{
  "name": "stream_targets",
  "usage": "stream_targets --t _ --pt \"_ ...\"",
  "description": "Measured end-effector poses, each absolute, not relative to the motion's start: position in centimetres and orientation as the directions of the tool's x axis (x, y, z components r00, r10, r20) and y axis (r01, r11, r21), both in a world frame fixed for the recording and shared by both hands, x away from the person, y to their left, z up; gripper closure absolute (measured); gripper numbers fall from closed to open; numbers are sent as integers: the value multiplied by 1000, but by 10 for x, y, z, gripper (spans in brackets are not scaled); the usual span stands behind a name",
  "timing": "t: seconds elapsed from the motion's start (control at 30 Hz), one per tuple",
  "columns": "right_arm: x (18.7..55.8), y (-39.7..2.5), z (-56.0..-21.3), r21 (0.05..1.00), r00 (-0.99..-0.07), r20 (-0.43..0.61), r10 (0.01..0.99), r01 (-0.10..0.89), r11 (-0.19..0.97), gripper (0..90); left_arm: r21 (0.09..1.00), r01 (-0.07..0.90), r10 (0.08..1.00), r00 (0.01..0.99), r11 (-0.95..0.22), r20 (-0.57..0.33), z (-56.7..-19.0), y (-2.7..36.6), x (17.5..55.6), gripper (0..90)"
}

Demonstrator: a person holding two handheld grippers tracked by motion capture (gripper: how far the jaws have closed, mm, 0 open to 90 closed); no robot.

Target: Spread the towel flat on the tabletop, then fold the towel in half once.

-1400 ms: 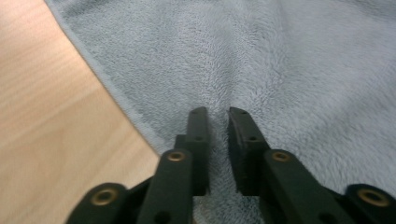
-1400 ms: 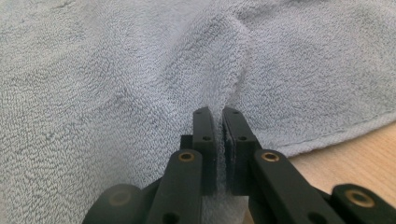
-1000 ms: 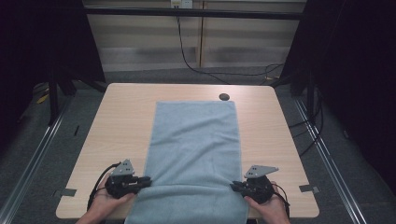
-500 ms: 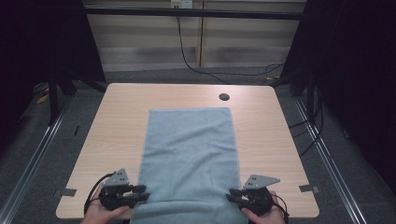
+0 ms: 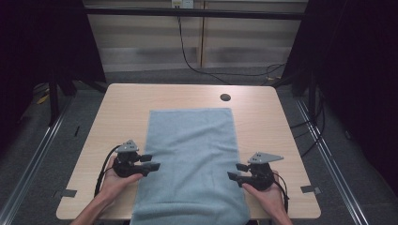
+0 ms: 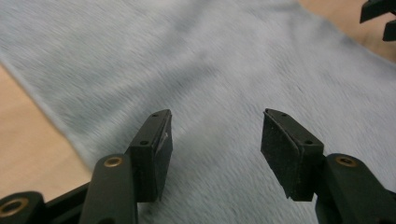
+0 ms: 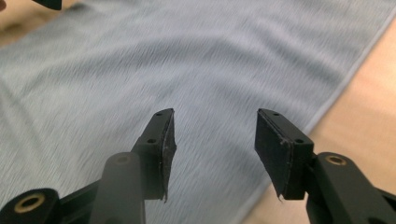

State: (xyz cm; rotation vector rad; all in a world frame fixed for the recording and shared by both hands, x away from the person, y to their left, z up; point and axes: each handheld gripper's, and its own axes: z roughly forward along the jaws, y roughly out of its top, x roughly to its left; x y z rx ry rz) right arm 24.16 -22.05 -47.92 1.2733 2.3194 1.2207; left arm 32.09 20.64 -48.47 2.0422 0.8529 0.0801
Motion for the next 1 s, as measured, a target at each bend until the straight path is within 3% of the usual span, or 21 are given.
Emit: stream_targets --t 0.17,0.23,0.4,0.8,1.0 --pt "267 -217 -475 765 -616 171 769 575 290 487 789 523 625 743 -320 -239 -480 209 339 458" --pt "277 -212 -478 758 -624 151 767 571 315 488 779 519 651 734 -351 -195 -484 207 350 459" --pt "300 -204 -485 739 -625 123 771 577 349 487 750 554 675 711 -362 -199 -500 208 364 462" --pt "334 -206 -503 720 -582 124 804 611 330 476 745 481 657 750 -462 -76 -506 199 361 465" --pt "338 -192 -506 718 -594 51 803 580 384 491 750 474 661 748 -461 -67 -507 202 359 543"
